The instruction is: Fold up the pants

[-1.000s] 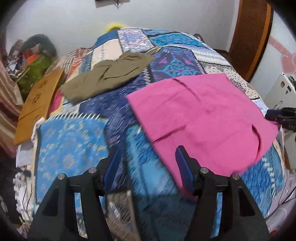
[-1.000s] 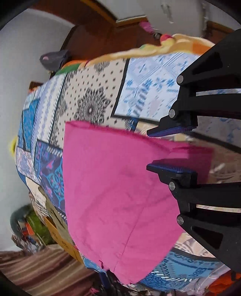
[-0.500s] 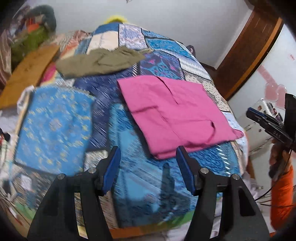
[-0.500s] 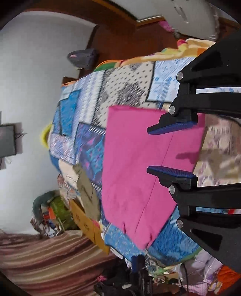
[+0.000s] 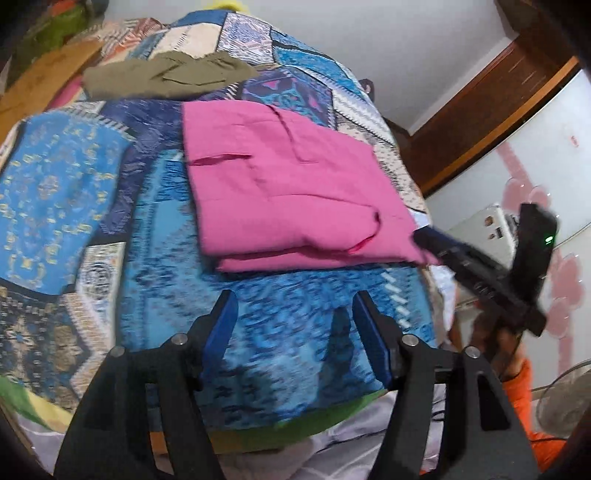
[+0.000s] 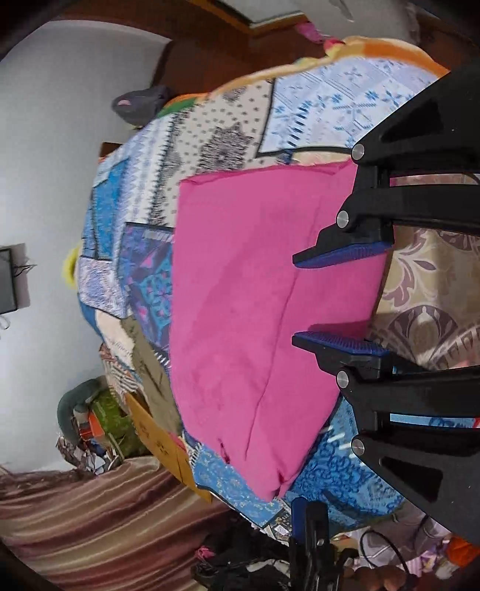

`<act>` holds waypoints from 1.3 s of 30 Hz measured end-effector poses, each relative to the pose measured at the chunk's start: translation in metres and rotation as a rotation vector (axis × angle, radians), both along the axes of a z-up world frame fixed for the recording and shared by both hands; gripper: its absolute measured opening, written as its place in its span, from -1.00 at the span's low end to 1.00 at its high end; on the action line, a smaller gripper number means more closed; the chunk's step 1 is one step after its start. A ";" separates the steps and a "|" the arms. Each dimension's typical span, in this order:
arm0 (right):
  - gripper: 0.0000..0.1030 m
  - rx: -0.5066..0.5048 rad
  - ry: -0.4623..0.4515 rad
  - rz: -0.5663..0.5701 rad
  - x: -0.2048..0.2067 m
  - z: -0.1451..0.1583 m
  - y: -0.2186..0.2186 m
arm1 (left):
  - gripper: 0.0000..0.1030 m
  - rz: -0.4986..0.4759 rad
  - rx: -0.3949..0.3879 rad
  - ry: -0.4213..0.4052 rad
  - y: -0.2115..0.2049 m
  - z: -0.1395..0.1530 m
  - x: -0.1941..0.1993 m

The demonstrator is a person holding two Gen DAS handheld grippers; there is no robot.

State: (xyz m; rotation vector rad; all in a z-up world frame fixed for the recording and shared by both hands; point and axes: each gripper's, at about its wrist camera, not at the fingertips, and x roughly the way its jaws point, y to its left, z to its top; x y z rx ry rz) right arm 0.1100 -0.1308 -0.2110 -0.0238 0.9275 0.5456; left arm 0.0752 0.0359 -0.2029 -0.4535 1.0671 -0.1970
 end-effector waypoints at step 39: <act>-0.33 0.002 -0.020 0.050 0.011 0.019 0.013 | -0.52 0.076 0.246 -0.180 -0.020 0.031 0.043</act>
